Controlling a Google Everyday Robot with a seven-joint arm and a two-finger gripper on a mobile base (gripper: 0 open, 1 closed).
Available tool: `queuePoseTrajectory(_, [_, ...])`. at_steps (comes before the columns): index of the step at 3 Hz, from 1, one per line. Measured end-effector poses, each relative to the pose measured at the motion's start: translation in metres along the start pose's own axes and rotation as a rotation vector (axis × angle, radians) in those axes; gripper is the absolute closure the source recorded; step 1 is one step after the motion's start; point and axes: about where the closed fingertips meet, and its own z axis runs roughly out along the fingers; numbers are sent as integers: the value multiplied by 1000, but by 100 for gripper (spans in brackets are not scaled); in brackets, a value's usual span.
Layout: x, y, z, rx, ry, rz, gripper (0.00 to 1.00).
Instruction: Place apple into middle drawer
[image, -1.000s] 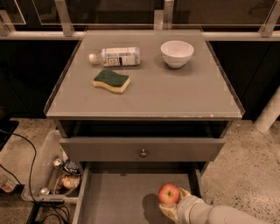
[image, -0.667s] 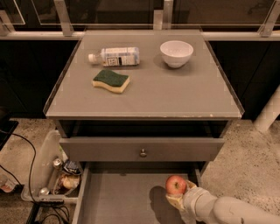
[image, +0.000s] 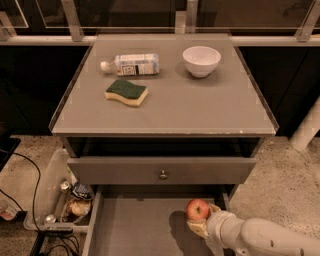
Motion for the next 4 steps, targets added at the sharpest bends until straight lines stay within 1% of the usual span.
queuePoseTrajectory(1, [-1, -6, 25, -72, 13, -34, 100])
queuePoseTrajectory(2, [12, -1, 45, -162, 48, -93, 100])
queuePoseTrajectory(3, [25, 2, 53, -214, 66, -152, 100])
queuePoseTrajectory(4, [31, 0, 60, -243, 64, -181, 100])
